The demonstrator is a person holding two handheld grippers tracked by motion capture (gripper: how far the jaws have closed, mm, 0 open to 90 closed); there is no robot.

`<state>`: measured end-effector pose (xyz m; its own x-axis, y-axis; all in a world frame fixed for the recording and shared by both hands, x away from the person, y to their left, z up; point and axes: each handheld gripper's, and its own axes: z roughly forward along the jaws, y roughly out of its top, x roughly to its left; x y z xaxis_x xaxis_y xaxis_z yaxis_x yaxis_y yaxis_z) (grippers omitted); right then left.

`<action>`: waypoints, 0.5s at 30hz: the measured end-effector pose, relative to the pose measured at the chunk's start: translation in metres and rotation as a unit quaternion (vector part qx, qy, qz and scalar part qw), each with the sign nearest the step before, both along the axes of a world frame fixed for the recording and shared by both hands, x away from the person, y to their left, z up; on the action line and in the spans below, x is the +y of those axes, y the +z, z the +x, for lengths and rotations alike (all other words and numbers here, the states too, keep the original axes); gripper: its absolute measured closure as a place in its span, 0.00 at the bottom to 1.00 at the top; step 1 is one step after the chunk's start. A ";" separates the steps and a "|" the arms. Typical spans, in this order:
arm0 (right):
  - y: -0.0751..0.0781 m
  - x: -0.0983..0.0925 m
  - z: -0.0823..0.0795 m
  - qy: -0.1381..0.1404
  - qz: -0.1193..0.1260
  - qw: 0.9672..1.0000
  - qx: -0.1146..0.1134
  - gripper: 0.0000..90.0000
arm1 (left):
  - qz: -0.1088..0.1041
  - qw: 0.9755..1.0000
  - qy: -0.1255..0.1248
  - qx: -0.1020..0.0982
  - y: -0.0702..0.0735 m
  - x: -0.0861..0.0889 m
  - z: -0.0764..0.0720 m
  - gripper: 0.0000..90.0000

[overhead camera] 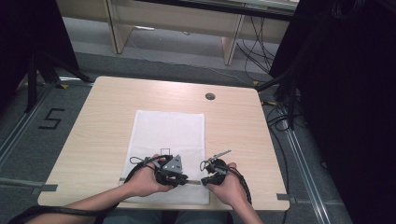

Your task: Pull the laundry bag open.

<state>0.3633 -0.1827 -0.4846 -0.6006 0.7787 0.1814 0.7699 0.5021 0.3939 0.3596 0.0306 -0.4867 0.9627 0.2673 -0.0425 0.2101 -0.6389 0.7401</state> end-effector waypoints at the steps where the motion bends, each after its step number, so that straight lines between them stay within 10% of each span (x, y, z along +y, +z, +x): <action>1: 0.000 0.000 0.001 0.004 0.000 1.000 -0.003 1.00 | 0.000 1.000 0.000 -0.001 0.000 0.000 0.000 0.91; 15: 0.000 0.000 0.001 0.004 0.000 1.000 -0.002 1.00 | -0.001 1.000 0.002 -0.001 0.002 0.004 -0.001 0.91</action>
